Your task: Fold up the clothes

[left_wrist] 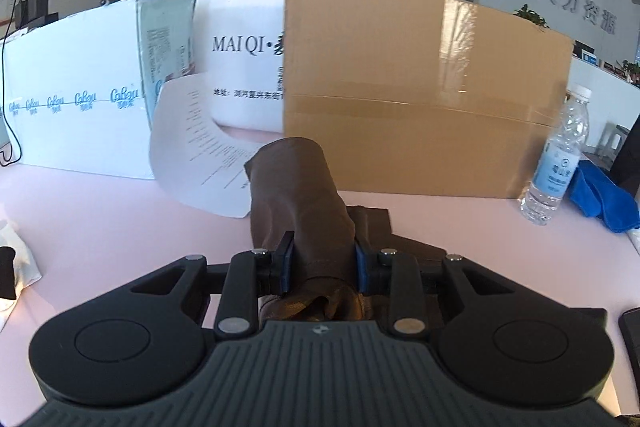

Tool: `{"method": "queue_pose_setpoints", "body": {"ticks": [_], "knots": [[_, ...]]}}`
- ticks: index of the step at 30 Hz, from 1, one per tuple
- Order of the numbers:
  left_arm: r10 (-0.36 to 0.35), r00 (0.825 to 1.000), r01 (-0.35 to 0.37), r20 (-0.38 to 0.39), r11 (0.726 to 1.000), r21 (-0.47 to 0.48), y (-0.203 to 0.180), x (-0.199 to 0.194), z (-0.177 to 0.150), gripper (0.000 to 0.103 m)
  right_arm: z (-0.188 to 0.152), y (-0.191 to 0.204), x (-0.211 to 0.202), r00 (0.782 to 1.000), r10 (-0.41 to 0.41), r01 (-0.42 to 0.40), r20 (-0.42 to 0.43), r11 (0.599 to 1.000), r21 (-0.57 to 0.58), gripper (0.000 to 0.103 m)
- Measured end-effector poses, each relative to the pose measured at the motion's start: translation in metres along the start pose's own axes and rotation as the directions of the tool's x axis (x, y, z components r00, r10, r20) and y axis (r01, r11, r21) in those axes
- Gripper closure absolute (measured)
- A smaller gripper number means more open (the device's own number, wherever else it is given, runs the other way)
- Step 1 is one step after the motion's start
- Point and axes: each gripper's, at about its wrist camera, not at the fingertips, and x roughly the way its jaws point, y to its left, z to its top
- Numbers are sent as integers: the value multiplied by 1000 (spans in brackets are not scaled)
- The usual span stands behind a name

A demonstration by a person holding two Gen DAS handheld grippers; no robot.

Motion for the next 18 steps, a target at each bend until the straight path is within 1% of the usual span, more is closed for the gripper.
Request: {"method": "queue_pose_setpoints", "body": {"ticks": [3,6,9,12,13,15,16,17,18], "knots": [[-42,999,41,12,999,31,-17,-3,-5,77,1,-4,-3,1000,22,-22,-5,999,27,103],[-102,994,100,23,992,76,-30,-9,-13,77,4,-10,-7,998,54,-53,-25,997,61,103],[-153,988,149,32,982,117,-41,-13,-23,77,9,-10,-13,996,51,-49,-76,999,23,102],[-192,981,183,43,972,148,-45,-15,-30,77,14,-7,-23,992,23,-26,-126,999,-21,101],[-202,978,193,44,969,155,-46,-16,-32,77,16,-4,-30,990,13,-19,-143,999,-41,98],[-211,977,202,43,966,160,-46,-15,-33,77,18,0,-53,994,-50,39,-99,994,-106,78],[-217,975,207,42,965,161,-46,-14,-32,77,19,2,-65,994,-81,70,-74,988,-137,60],[-222,974,211,47,964,163,-45,-14,-32,77,21,4,-77,993,-111,102,-48,981,-168,53],[-227,973,216,50,963,164,-45,-14,-32,77,21,3,-82,991,-129,123,-27,978,-171,47]]}}
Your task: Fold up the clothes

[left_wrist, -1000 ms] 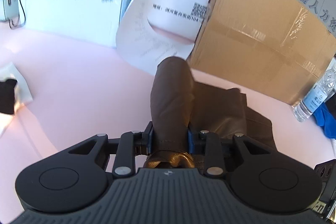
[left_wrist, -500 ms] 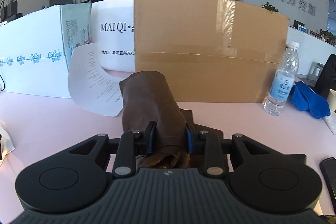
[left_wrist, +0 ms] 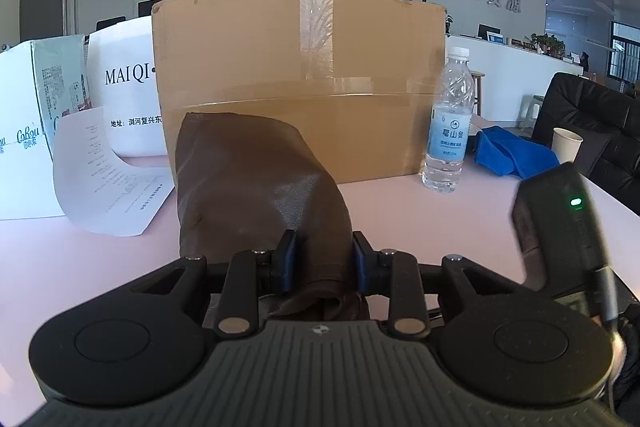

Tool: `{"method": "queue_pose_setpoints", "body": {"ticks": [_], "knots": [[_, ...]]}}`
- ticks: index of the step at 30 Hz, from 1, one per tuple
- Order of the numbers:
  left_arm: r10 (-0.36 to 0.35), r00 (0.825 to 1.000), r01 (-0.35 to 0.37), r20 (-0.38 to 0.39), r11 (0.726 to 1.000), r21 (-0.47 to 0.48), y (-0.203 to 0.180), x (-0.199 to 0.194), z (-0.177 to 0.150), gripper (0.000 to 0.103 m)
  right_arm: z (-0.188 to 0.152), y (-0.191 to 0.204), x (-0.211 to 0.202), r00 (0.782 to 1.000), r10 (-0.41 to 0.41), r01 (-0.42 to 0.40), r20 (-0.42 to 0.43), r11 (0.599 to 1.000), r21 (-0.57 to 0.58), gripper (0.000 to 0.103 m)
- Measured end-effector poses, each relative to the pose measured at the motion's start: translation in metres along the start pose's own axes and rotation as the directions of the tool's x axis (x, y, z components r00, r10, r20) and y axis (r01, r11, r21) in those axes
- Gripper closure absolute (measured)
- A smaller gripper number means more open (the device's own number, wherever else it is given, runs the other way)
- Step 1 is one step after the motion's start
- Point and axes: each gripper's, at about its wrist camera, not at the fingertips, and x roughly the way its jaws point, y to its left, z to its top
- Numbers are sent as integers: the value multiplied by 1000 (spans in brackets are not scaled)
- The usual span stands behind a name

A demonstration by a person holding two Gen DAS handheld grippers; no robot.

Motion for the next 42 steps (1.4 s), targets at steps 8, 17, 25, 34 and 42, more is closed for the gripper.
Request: {"method": "queue_pose_setpoints", "body": {"ticks": [8,17,25,34,42], "knots": [[-37,999,38,-23,998,58,-9,8,-9,77,29,-25,-51,966,-55,22,252,991,134,26],[-80,996,84,-47,991,100,-17,10,-18,77,72,5,-31,973,43,-51,225,998,33,19],[-84,995,89,-47,991,103,-10,11,-21,77,92,5,-14,970,84,-90,229,996,13,10],[-82,995,87,-49,988,127,-12,10,-24,76,92,-5,7,980,26,-30,196,999,17,12],[-70,997,75,-35,987,144,-12,7,-24,76,87,-28,12,996,73,-86,57,960,267,10]]}}
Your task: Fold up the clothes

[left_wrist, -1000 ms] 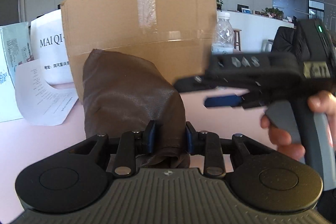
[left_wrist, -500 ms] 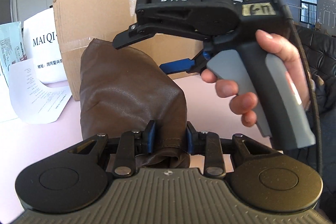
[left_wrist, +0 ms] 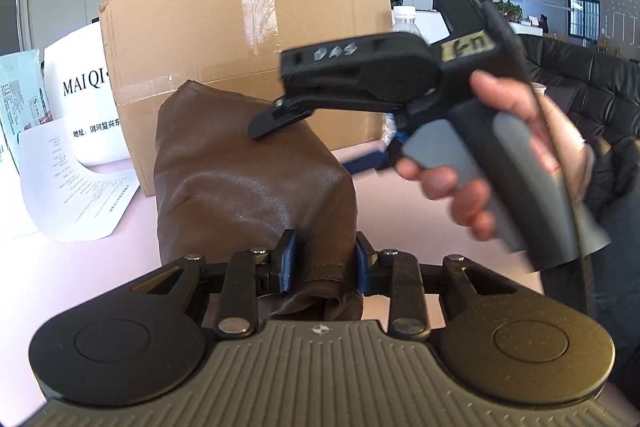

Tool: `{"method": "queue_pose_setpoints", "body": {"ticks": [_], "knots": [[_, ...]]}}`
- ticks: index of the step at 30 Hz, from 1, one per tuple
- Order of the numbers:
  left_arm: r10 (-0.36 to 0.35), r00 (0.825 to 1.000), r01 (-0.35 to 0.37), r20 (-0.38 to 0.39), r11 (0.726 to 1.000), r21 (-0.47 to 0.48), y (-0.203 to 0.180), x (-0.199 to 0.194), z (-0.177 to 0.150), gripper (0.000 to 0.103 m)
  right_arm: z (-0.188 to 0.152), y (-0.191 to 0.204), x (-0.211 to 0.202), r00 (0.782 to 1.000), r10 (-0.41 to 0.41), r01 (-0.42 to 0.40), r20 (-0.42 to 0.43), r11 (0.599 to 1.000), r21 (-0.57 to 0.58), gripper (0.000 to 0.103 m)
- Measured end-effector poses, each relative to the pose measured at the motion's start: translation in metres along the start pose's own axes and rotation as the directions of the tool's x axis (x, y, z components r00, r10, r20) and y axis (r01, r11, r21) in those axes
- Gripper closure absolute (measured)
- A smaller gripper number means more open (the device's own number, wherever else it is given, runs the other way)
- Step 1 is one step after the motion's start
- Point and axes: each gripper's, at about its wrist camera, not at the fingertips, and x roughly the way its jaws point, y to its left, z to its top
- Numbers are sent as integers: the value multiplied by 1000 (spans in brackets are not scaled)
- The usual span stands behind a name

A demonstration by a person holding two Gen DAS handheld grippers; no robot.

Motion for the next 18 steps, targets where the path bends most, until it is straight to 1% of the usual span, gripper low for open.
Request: {"method": "queue_pose_setpoints", "body": {"ticks": [2,3,4,5,6,7,8,9,10,12,13,14,15,16,18], "knots": [[10,1000,-10,5,1000,7,-1,0,0,76,-5,3,-2,997,62,-61,-54,998,24,11],[10,1000,-10,4,1000,5,-1,0,0,76,-7,12,-1,998,57,-57,-37,998,2,13],[12,1000,-12,5,1000,6,-2,1,0,75,-9,18,-2,999,36,-36,1,999,-18,27],[22,1000,-22,7,1000,14,-2,2,0,72,-10,21,-3,999,25,-24,31,999,-30,55],[30,999,-30,12,999,26,-3,1,0,67,-8,23,-2,998,20,-18,53,999,-43,69],[36,999,-37,19,999,40,-4,0,-1,65,-5,21,4,998,38,-36,47,998,-54,84],[35,999,-36,24,998,43,-4,-3,-1,56,-1,18,10,998,57,-55,38,996,-65,89],[30,999,-32,34,998,46,-2,-8,1,48,0,13,15,997,62,-59,40,996,-68,90],[21,999,-23,41,999,42,1,-12,1,45,1,8,19,997,67,-63,43,995,-71,91],[5,997,-6,82,1000,11,18,-29,2,38,2,-9,32,999,25,-23,35,998,-60,91],[4,994,-3,105,1000,-5,27,-38,2,36,2,-17,34,999,28,-27,27,999,-48,91],[8,993,-6,118,1000,-16,32,-43,1,31,1,-22,33,999,32,-31,25,999,-41,91],[14,991,-10,134,999,-33,40,-48,0,29,1,-26,34,999,22,-21,25,999,-37,91],[12,990,-6,140,999,-46,49,-50,-1,28,0,-30,36,1000,11,-10,25,999,-33,90],[-57,995,59,76,998,-27,56,-36,-3,28,-3,-40,37,1000,-2,2,22,1000,-21,89]]}}
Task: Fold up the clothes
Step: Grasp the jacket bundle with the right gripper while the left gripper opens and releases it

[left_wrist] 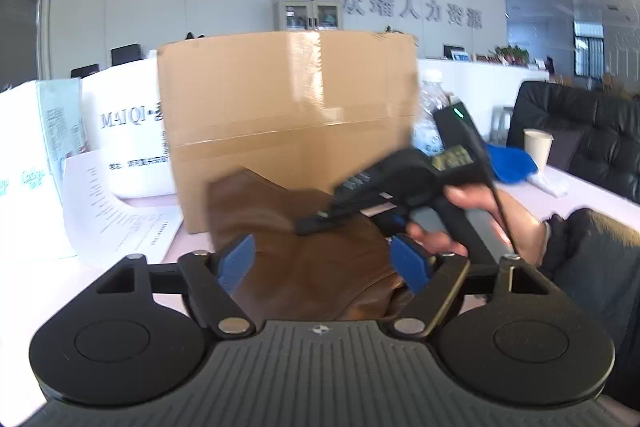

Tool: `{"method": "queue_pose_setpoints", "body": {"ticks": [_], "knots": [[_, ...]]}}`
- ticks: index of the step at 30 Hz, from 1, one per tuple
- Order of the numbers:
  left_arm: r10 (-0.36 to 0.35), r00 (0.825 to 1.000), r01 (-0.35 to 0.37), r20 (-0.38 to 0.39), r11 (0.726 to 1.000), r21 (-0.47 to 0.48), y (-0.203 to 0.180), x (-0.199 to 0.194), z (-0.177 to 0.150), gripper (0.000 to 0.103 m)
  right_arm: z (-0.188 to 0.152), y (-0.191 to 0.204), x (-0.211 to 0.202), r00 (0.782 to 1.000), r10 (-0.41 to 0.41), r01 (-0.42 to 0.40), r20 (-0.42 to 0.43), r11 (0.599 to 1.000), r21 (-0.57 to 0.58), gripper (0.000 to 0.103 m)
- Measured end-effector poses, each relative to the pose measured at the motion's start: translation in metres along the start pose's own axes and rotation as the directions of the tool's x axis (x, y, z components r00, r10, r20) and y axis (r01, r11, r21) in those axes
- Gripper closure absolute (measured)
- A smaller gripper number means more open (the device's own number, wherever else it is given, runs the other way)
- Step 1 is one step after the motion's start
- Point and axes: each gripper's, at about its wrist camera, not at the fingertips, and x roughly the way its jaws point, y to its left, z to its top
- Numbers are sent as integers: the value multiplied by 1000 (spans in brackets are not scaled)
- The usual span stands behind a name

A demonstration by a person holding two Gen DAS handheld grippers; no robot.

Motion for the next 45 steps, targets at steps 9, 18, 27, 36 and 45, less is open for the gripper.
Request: {"method": "queue_pose_setpoints", "body": {"ticks": [9,18,27,36,45], "knots": [[-30,969,71,-246,985,159,-4,70,-25,26,-12,-5,0,998,-53,58,37,989,-135,79],[-11,968,50,-251,988,147,10,66,-28,26,-33,33,-72,996,10,-21,-90,992,-123,60],[-17,969,43,-246,994,104,16,62,-27,26,-61,37,-86,993,27,-26,-112,1000,4,49],[-50,977,58,-206,998,32,31,38,-19,26,-79,53,-101,997,79,-79,-11,997,26,86],[-171,966,168,-191,985,-35,45,20,-12,28,-99,22,-109,996,88,-85,-6,980,179,86]]}}
